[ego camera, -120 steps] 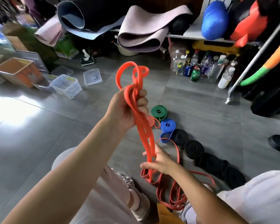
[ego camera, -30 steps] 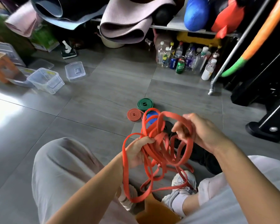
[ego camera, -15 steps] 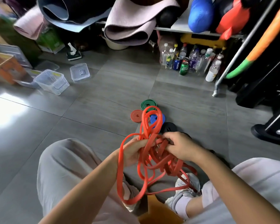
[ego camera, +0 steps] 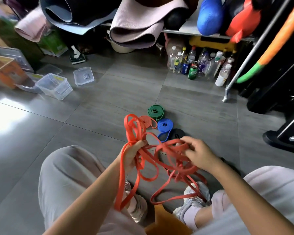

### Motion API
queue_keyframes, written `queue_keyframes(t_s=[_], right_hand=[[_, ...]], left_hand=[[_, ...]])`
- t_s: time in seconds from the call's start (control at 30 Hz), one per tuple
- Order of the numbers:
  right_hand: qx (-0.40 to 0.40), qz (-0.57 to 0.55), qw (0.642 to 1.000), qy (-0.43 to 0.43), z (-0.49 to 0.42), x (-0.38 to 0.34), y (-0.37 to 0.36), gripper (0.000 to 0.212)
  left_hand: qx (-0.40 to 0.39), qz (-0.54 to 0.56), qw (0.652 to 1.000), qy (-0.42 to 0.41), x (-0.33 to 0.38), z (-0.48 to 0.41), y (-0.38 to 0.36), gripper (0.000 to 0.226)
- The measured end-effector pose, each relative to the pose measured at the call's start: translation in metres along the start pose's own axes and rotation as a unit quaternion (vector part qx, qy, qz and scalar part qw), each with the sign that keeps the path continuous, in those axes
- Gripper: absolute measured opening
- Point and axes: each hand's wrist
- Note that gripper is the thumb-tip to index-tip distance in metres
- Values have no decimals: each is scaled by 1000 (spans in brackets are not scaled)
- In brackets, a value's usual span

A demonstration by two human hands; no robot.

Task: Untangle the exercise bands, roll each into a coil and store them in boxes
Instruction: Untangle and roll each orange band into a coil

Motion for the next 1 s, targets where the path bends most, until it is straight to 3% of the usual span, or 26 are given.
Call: queue_keyframes(t_s=[0.07, 0.23, 0.3, 0.37, 0.4, 0.47, 0.5, 0.57, 0.63, 0.7, 0.8, 0.9, 1.0], right_hand=[[75, -96, 992, -25, 3, 4, 7, 24], [191, -298, 928, -113, 3, 10, -2, 24], [171, -402, 882, -175, 0, 7, -4, 25], [129, -479, 844, -204, -4, 5, -5, 30], [125, -490, 839, -201, -6, 6, -6, 33], [147, -403, 879, -207, -9, 13, -10, 33], [165, -334, 902, -219, -10, 17, -12, 33], [176, -269, 907, -271, -13, 29, -12, 35], [163, -253, 885, -356, -16, 43, -11, 40], [159, -249, 856, -424, -19, 55, -14, 42], [181, -308, 811, -464, -23, 66, -22, 42], [199, -401, 761, -469, -28, 71, -28, 40], [112, -349, 799, -476, -31, 66, -43, 31]], left_hand=[[30, -29, 999, -12, -6, -1, 17, 14], [35, -304, 951, -47, -27, -5, 31, 3], [-1, -350, 935, -58, -32, -6, 30, 20], [-1, -450, 891, -58, -33, -3, 31, 28], [12, -492, 869, -52, -36, -3, 34, 29], [55, -525, 848, -43, -41, -4, 41, 27], [82, -513, 853, -43, -45, -7, 46, 19], [122, -419, 899, -39, -50, -9, 58, 11], [136, -272, 952, -26, -53, -7, 68, 12], [138, -164, 977, -24, -53, -3, 70, 13], [66, -128, 990, -15, -41, 5, 66, 7], [-43, -205, 977, 49, -26, 15, 66, 18], [-63, -222, 968, 97, -21, 21, 63, 10]])
Point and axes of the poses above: each hand's wrist, its own z-axis away from the middle knuckle, its own y-axis out of the back of the hand, x = y × z, and after that the axes turned 2 degrees about x, right-handed
